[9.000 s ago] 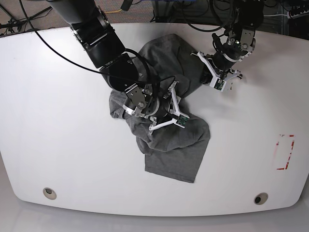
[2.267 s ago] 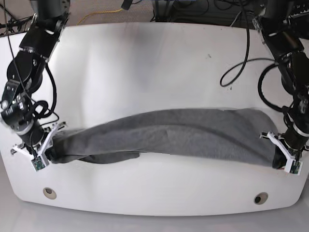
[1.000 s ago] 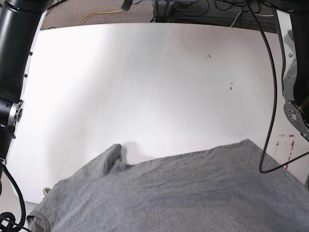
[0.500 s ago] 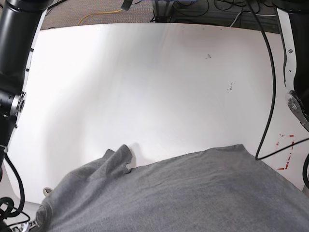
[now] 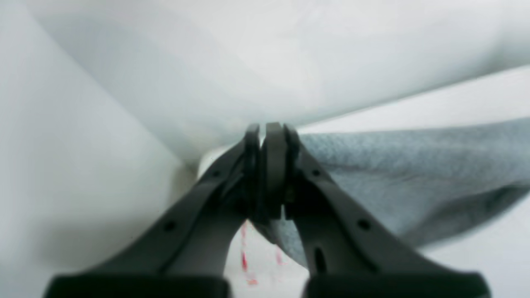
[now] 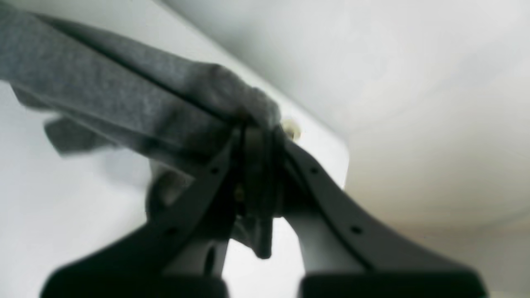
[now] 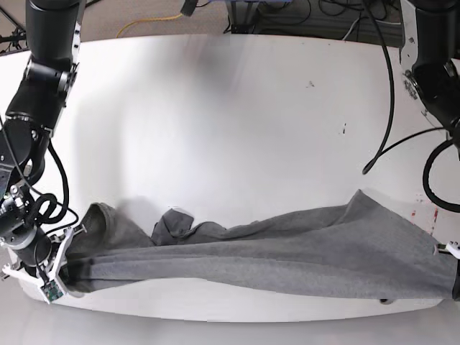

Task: Fold the T-shirt properly
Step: 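Swing the stretched shirt up and lay it flat across the table, then drag the held shirt edge toward the robot to flatten it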

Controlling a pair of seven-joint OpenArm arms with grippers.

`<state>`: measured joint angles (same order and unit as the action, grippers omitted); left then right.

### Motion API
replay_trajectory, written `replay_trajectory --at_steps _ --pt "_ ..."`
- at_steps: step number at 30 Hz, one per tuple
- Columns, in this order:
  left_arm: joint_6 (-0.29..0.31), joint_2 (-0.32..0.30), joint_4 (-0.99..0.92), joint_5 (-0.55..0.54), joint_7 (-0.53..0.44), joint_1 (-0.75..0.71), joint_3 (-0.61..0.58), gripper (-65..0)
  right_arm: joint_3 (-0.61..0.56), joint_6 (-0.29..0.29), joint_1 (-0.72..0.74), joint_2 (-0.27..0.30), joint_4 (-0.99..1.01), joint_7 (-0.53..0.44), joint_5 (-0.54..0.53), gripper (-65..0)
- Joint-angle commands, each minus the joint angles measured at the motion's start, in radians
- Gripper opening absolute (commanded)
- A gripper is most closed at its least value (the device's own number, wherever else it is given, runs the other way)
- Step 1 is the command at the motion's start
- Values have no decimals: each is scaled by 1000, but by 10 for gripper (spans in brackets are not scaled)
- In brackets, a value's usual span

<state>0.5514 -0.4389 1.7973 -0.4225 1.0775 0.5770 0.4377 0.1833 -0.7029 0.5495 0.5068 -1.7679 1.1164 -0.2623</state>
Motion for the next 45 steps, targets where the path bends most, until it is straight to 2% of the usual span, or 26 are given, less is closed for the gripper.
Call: replay_trajectory --at_steps 1,7,10,17,23,32,36,40,45 --pt "-6 -18 40 -28 13 -10 23 -650 28 5 -7 -7 -49 -25 -7 -650" --pt "-4 -1 155 -112 91 -248 128 -650 129 5 -214 -46 -149 -25 -7 -650" --pt "-4 21 158 -158 92 -346 172 -650 150 5 -282 -72 -162 -25 -9 -650" --pt "-3 22 164 -250 88 -578 261 -650 221 5 -469 -129 -204 -25 -9 -650" --pt "-3 24 166 -289 88 -733 307 -650 267 5 -602 -149 -206 -26 -9 -650" --pt "-3 24 169 -283 68 -946 353 -650 322 5 -784 -204 -214 -26 -9 -650" --pt "-3 24 163 -256 -7 -990 342 -650 322 5 -839 -233 -212 -31 -7 -650" --pt "-3 24 163 -195 -10 -997 309 -650 322 5 -889 -245 -212 -31 -7 -650" --pt "63 27 163 -123 -12 -992 296 -650 322 5 -915 -245 -212 -31 -1 -650"
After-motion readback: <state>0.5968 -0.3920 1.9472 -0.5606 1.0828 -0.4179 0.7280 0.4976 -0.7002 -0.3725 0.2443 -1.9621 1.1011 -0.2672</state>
